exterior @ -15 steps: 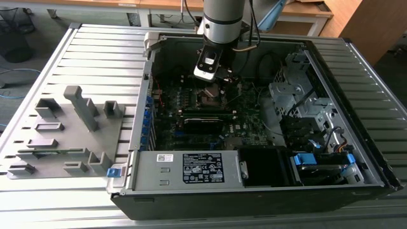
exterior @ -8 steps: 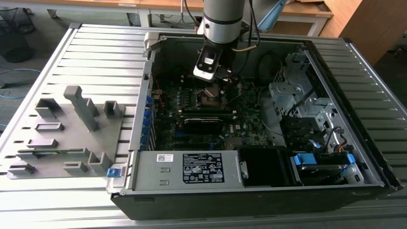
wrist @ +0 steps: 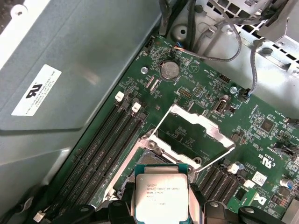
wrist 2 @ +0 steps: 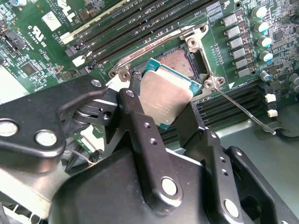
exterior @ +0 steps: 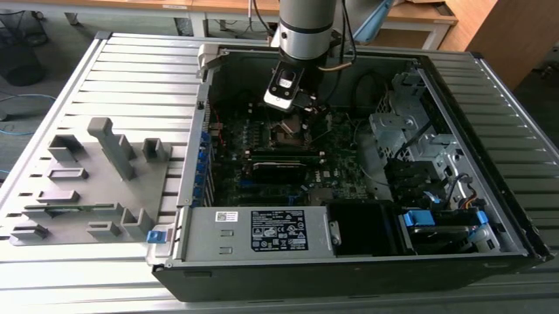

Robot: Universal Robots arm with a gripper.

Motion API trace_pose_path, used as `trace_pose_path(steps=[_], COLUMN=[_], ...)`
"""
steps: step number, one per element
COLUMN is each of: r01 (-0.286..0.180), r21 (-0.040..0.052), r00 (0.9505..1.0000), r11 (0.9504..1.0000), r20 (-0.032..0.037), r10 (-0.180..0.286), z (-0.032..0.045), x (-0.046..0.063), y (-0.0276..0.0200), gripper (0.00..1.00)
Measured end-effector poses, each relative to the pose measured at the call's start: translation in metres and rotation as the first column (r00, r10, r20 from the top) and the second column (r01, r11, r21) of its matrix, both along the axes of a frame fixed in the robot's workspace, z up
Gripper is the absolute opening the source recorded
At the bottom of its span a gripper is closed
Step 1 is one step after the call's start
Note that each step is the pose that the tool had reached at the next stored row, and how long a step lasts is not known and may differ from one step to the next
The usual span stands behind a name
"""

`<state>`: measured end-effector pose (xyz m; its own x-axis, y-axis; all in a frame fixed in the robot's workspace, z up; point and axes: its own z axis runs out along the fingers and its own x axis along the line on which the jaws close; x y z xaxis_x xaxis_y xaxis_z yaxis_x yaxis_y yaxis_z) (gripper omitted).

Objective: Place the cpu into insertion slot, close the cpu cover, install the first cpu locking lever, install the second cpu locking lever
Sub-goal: 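Place the cpu into insertion slot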

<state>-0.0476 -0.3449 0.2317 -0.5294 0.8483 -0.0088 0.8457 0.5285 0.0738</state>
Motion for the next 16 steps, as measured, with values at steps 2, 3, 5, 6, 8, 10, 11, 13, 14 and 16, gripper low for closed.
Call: trace_pose_path(steps=[2,3,5,6,8,10,11,13,14,16], r01=[0.0,0.0,0.0,0.0,0.0,0.001,0.004,0.013,0.016,0.017], r21=[-0.0001,0.0,0.0,0.0,0.0,0.0,0.0,0.0,0.0,-0.0001], r00=[1.0,1.0,1.0,1.0,1.0,1.0,1.0,0.9999,0.9999,0.9999], r11=[1.0,1.0,1.0,1.0,1.0,1.0,1.0,0.9999,0.9999,0.9999], r20=[0.0,0.0,0.0,0.0,0.0,0.0,0.0,0.0,0.0,-0.0001], r10=[0.0,0.0,0.0,0.0,0.0,-0.001,-0.004,-0.013,-0.016,-0.017], z=[0.0,0.0,0.0,0.0,0.0,0.0,0.0,0.0,0.0,0.0], x=[0.0,0.0,0.0,0.0,0.0,0.0,0.0,0.0,0.0,0.0], y=[0.0,0.0,0.0,0.0,0.0,0.0,0.0,0.0,0.0,0.0], gripper=[0.54,0.54,0.54,0.54,0.54,0.54,0.54,0.54,0.54,0.54])
